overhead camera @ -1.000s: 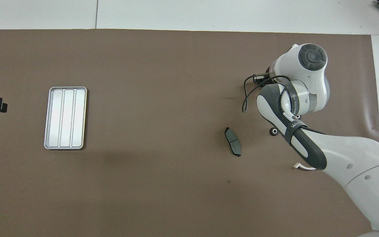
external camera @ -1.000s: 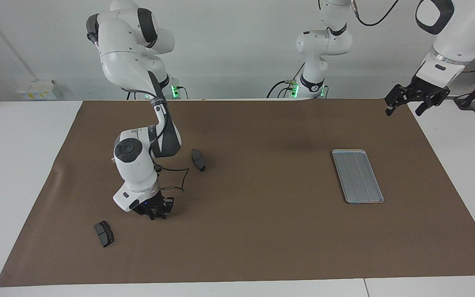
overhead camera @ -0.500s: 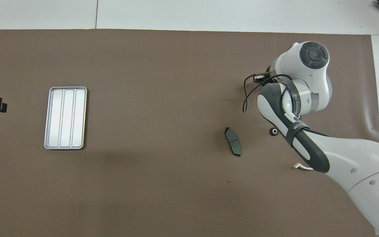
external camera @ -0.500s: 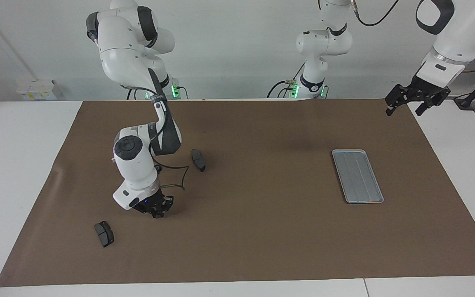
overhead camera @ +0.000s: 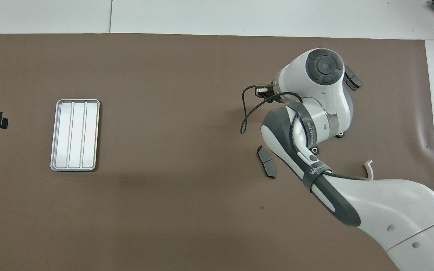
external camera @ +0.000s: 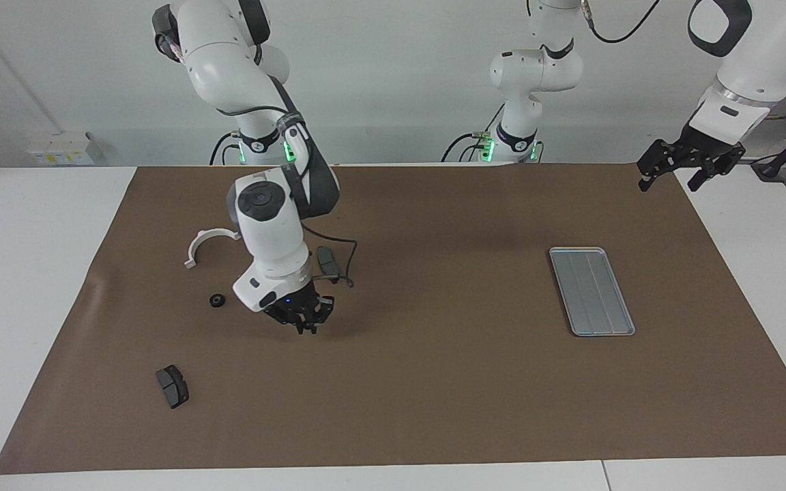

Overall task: Pick bearing gear from pile to tray
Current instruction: 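Carry the gear to the table center and release it with the right gripper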

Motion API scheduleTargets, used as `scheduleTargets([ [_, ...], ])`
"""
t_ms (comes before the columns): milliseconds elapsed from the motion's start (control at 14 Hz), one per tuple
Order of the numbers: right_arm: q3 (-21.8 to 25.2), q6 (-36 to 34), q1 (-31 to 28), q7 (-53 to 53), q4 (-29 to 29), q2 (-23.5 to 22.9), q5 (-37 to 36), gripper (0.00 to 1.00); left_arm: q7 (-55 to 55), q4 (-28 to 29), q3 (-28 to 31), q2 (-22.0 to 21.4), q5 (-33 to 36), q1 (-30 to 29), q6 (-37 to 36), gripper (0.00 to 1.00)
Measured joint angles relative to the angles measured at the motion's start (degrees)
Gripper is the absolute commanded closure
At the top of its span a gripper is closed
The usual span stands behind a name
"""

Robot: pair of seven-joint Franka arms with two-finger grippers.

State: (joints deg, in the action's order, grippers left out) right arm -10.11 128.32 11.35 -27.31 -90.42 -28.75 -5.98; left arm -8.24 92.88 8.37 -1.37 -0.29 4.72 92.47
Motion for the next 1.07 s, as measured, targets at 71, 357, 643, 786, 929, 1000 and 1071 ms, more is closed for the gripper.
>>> scheduleTargets([
  [71, -0.04, 0.02, 2.11, -2.95, 0.27, 0.0, 0.0, 1.0, 0.0, 0.0, 0.0, 0.0, 0.0, 0.0, 0.0, 0.0],
  [357, -0.04, 0.02, 9.88, -11.08, 0.49, -0.67, -0.12, 1.0, 0.0, 0.0, -0.09, 0.0, 0.0, 0.0, -0.04, 0.0],
  [643, 0.07, 0.22, 13.8, -16.19, 0.74, -2.55, -2.6, 1.0, 0.05, 0.0, -0.48, 0.0, 0.0, 0.04, -0.5, 0.0],
  [786, 0.09, 0.31, 15.21, -17.67, 1.75, -3.81, -3.1, 1.0, 1.06, 0.0, -0.79, 0.0, 0.0, 0.05, -0.82, 0.0],
  [929, 0.08, 0.9, 16.49, -19.04, 3.58, -5.64, -3.12, 1.0, 2.08, 0.0, -1.06, 0.0, 0.0, 0.07, -0.94, 0.0],
  [1000, 0.09, 1.45, 17.09, -19.85, 4.36, -6.47, -3.14, 1.0, 2.24, 0.0, -1.14, 0.0, 0.0, 0.08, -0.95, 0.0],
  [1071, 0.09, 1.77, 17.59, -20.27, 4.92, -7.01, -3.14, 1.0, 2.3, 0.0, -1.22, 0.0, 0.0, 0.08, -0.95, 0.0],
])
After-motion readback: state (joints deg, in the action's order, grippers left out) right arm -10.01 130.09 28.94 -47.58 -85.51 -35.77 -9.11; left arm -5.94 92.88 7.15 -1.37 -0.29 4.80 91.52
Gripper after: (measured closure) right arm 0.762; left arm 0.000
